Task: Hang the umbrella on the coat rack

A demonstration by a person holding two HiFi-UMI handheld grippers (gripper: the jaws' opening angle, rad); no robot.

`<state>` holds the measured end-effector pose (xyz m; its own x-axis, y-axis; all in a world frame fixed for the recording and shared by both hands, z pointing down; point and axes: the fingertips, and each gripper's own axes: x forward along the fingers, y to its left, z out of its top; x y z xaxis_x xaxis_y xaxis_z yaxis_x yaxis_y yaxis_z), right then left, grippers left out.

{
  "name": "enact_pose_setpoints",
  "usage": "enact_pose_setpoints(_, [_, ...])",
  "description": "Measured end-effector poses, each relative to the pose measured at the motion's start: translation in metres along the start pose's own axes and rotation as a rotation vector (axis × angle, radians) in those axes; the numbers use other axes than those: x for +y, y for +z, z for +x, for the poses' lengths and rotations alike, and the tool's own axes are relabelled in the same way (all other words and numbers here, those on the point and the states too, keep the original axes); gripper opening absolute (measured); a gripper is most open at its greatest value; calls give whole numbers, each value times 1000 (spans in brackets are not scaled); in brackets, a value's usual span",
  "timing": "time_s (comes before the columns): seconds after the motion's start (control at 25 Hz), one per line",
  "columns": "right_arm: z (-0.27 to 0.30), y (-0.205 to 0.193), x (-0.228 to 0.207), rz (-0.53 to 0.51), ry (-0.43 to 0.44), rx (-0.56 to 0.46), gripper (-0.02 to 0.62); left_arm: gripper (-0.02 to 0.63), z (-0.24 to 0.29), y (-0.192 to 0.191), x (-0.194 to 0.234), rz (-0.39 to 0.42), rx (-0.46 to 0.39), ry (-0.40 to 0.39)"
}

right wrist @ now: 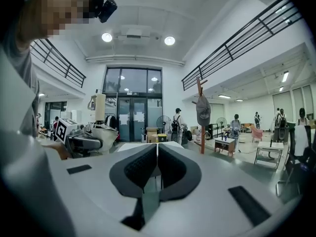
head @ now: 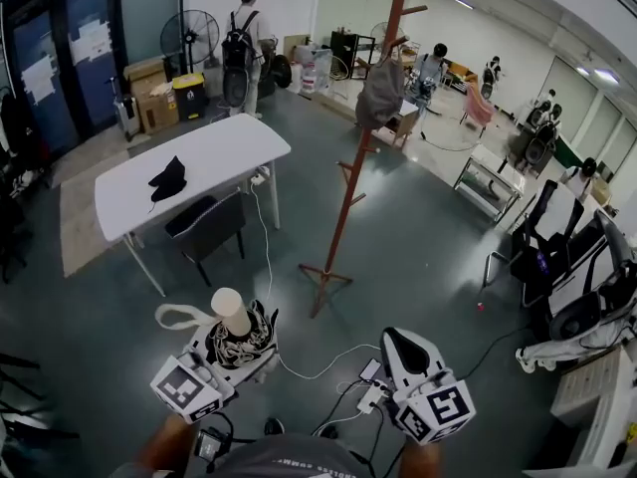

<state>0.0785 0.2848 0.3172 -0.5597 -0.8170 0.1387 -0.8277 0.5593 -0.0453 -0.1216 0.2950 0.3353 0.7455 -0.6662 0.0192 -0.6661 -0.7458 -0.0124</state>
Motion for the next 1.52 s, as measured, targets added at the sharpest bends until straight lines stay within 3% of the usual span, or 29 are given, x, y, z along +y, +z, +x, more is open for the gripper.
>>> enact_pose_setpoints(0.36, [17,-2,1,-21,-35,16,31,275,0,-10,16,-13,5,-33])
enact_pose_setpoints(0.72, [55,-3,-26,-4,34,19,31,275,26,-8,37,-12,8,36])
enact_pose_setpoints(1.52, [105,2,-156,6,123,0,31,273,141,-5,58,44,43,147])
